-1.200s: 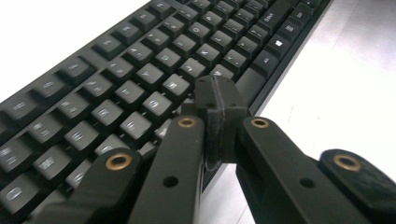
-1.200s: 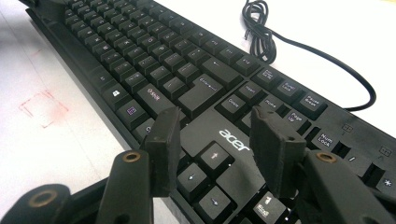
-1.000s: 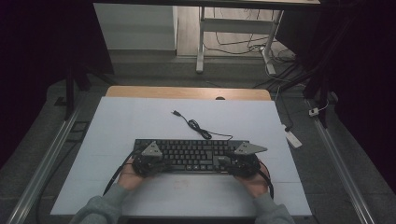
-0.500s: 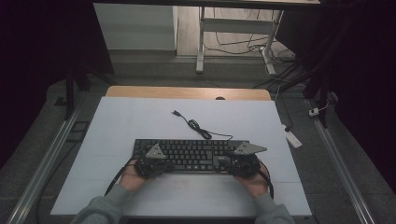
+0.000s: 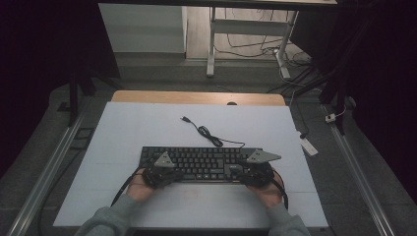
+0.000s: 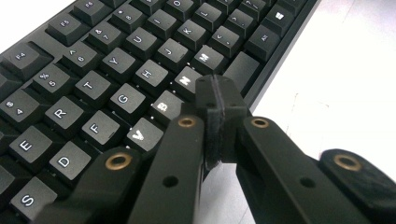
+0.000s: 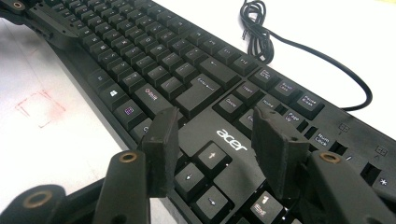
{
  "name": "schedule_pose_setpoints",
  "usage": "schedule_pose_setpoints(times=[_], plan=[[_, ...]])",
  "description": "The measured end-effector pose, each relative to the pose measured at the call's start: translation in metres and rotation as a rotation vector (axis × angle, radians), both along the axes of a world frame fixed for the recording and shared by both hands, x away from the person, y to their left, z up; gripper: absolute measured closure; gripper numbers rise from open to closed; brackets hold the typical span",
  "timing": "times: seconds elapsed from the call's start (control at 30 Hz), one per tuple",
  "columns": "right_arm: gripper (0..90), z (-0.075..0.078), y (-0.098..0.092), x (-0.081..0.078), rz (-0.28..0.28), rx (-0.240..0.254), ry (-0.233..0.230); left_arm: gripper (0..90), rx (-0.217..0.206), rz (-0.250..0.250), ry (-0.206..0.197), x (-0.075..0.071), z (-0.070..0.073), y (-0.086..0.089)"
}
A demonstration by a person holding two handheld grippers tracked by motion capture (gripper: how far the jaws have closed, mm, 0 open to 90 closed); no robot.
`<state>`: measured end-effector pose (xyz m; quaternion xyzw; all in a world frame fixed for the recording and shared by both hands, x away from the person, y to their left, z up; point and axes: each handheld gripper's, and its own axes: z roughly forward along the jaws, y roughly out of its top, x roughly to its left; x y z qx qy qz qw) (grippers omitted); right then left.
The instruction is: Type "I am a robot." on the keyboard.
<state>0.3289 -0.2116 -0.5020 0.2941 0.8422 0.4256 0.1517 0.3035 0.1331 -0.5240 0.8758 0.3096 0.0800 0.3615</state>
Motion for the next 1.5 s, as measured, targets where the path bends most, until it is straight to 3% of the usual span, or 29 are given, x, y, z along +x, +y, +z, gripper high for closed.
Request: schedule_pose_setpoints(times=[0.17,0.37,0.6,0.9,1.5], plan=[[51.3,0.000,0.000,0.000,-0.002,0.004,-0.003,88.7,-0.025,0.022,-0.028,-0.002,0.005,0.004],[51.0,0.001,-0.001,0.000,-0.005,0.006,-0.008,72.0,-0.103,0.074,-0.063,-0.004,0.015,0.015],[50.5,0.002,-0.002,0.000,-0.011,0.002,-0.011,52.5,-0.145,0.128,-0.073,-0.005,0.022,0.026],[50.3,0.002,-0.002,0.000,-0.008,0.008,-0.012,42.0,-0.151,0.165,-0.077,-0.005,0.026,0.036],[50.0,0.001,-0.001,-0.001,-0.005,-0.002,-0.009,37.6,-0.155,0.217,-0.062,-0.001,0.029,0.048]])
